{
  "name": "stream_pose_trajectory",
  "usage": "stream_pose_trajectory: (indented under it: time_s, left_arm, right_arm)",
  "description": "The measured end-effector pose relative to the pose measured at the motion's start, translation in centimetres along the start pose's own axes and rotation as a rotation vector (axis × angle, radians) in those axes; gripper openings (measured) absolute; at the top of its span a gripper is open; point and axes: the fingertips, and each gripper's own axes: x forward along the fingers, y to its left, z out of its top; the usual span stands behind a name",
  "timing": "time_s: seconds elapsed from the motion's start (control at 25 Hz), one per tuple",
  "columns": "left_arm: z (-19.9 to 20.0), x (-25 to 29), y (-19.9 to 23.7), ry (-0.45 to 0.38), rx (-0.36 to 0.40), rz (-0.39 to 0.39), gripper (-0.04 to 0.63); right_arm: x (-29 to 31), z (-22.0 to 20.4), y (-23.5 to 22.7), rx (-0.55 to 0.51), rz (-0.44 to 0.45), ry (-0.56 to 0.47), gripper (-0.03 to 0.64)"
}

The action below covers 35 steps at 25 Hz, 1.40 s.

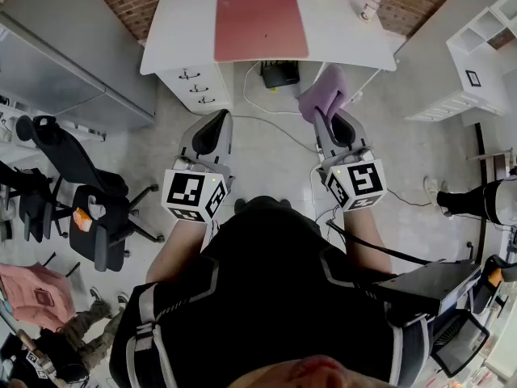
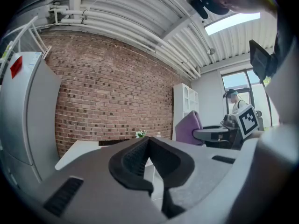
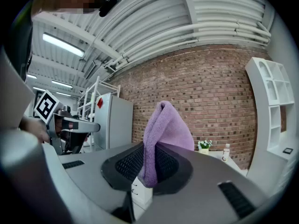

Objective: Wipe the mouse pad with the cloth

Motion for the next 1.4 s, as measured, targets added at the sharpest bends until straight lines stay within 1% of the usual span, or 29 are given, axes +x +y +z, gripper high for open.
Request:
stream_pose_trajectory:
  time_s: [0.16,0.36,0.76,1.0,1.4]
  left_arm:
    - [0.1,-0.2,0.2,0.008,-0.002,-0.002,0.005]
    - [0.0,-0.5,0.3,0.007,-0.013,0.004,0.005]
    - [-0.4,-1.4,1.5,0.005,-0.045,0.000,0.005]
    - [-0.2,-2.3,3.1,-0.012,-0.054,-0.012,0.005]
    - [-0.9,-3.4,6.9,-0.028,-0.070,-0.066,0.005]
  right_arm:
    - [-0.1,0.1,0.5,-0.040,-0.013,0.006,0.054]
    - [-0.1,-0.1,0.2,-0.009,-0.018,0.010,0.054]
    - [0.4,0.1,1.5,-0.002,0.000,0.010,0.054]
    - [1.3,0.7,2.4,0.047,-0.020,-0.009,0.054]
    - [3.2,0.7,5.8,0.014,-0.060,-0.004,0.054]
